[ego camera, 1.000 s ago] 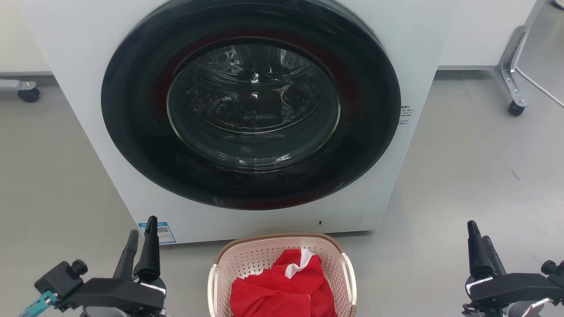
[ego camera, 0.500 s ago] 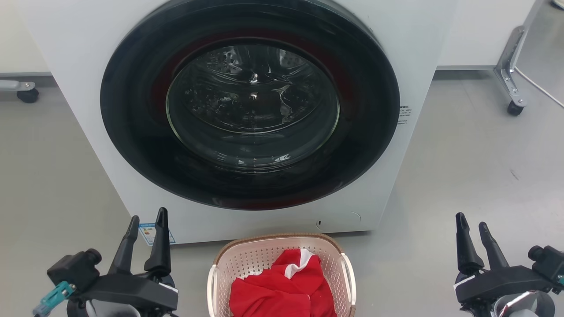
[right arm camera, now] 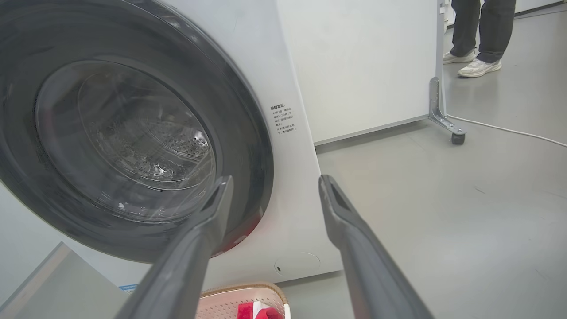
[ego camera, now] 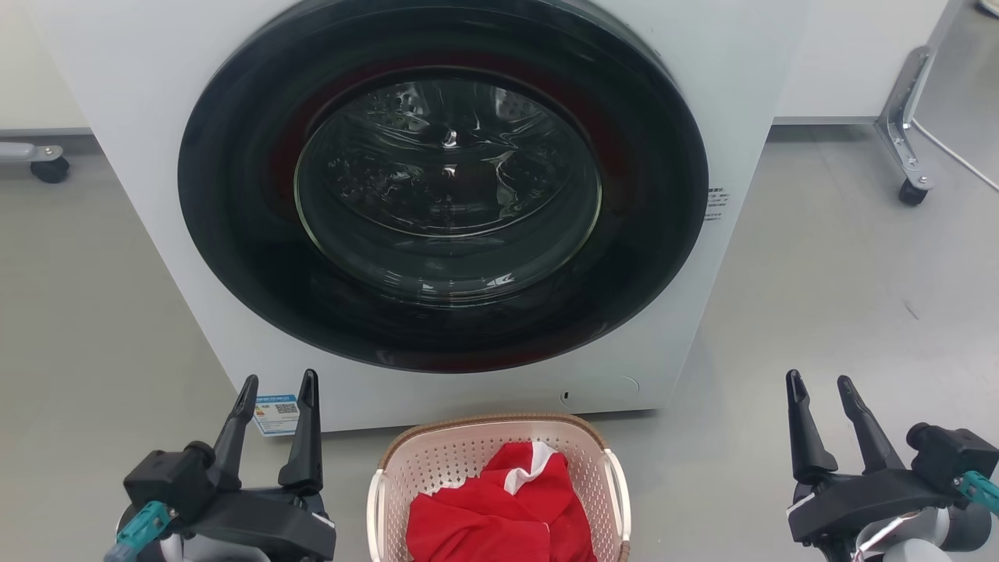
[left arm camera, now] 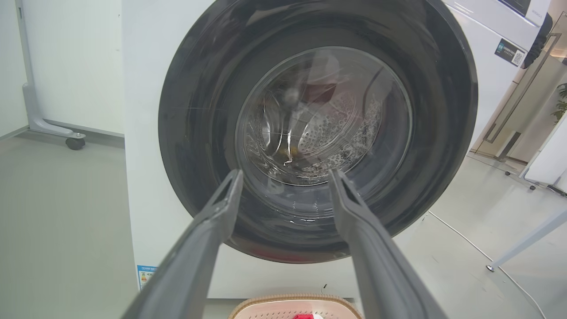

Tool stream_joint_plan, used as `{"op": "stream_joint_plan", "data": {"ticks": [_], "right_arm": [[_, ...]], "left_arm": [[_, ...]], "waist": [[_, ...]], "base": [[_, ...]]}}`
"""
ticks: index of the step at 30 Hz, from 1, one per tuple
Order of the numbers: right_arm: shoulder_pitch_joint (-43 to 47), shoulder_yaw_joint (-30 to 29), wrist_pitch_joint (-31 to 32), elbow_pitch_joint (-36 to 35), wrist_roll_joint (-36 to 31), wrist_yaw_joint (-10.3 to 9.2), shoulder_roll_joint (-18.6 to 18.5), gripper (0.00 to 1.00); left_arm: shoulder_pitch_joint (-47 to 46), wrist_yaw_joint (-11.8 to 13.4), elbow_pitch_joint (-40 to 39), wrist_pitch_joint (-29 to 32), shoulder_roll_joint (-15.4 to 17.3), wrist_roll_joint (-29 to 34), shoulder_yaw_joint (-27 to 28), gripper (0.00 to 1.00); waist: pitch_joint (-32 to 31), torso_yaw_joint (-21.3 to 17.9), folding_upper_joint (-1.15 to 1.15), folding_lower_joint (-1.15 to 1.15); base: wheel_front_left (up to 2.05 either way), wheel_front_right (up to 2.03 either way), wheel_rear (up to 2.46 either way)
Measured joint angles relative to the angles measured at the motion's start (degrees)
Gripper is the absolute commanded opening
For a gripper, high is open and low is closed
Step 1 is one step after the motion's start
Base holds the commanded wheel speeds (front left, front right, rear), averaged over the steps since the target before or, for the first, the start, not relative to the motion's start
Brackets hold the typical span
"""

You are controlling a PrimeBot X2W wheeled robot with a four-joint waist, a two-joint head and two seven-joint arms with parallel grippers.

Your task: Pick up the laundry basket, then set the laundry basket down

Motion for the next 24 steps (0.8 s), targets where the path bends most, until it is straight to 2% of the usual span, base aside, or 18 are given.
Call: {"op": "stream_joint_plan", "data": {"ticks": [14,24], "right_arm": [[-0.2,1.7,-2.6,0.4,-10.2,-0.69,-0.2,1.0],[-0.2,0.8,-2.6,0.6,-10.5,-0.67,0.0,1.0]], "left_arm": [[0.0,1.3,0.6,-2.5,-0.2,9.5,-0.4,1.0],[0.0,1.3,1.9,-2.7,-1.1,10.0,-0.1,1.0]], "waist": [[-0.2,-0.2,0.0,0.0],[-0.2,-0.4,0.0,0.0]], "base": [[0.0,0.0,0.0],[0.0,0.0,0.0]]}}
